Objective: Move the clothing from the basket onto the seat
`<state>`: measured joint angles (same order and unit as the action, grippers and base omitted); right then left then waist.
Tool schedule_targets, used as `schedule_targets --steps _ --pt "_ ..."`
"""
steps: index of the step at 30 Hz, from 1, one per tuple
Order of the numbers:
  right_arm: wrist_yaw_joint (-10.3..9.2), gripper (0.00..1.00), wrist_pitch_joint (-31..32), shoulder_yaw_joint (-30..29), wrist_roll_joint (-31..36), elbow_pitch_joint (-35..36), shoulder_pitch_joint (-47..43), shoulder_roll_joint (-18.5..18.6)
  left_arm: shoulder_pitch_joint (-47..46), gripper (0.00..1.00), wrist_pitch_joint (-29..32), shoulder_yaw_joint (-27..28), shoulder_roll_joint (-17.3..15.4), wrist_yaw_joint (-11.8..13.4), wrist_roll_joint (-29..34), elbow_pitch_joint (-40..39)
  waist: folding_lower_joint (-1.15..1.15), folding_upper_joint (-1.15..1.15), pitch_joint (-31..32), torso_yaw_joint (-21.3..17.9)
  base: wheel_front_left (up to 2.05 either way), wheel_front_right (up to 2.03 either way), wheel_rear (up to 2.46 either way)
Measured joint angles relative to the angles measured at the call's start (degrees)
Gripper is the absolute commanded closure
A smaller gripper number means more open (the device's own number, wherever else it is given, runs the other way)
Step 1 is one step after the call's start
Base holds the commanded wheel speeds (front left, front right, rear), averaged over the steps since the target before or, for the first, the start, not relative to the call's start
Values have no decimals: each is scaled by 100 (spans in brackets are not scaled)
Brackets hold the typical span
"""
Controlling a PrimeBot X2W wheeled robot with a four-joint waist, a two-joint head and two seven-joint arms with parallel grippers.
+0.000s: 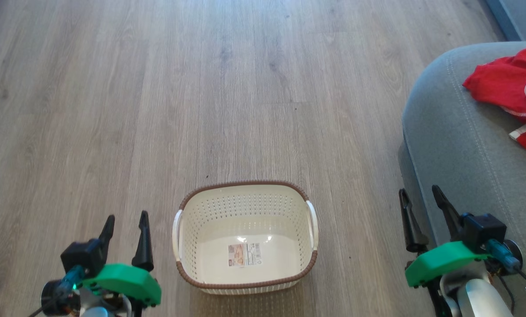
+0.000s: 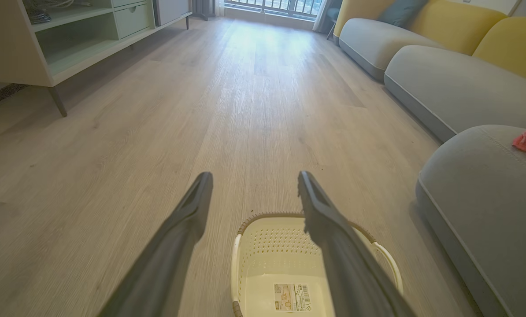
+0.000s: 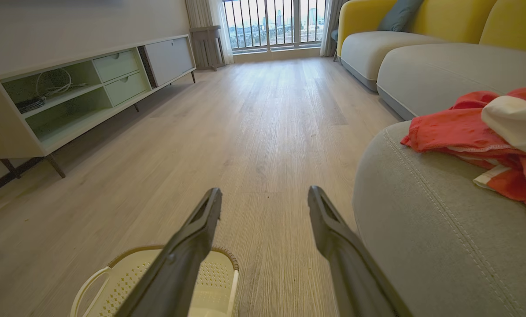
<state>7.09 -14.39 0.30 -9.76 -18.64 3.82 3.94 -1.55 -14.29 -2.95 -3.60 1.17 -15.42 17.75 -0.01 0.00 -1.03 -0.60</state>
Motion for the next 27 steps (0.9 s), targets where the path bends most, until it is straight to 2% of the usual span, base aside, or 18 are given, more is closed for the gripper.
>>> schedule_targets --steps 12,13,17,27 --pt "0 0 0 2 55 45 -2 -20 77 0 1 129 60 -103 164 -10 0 0 33 -28 0 0 0" --pt "-3 100 1 8 55 -1 -1 -20 77 100 11 123 63 -100 145 30 0 0 35 -29 0 0 0" --pt "-7 100 40 16 0 -296 -150 -21 220 100 69 112 76 -100 94 318 0 0 36 -29 0 0 0" --pt "-7 100 186 -14 -592 -293 -208 -22 262 100 207 129 79 -152 -461 332 0 0 41 -22 0 0 0"
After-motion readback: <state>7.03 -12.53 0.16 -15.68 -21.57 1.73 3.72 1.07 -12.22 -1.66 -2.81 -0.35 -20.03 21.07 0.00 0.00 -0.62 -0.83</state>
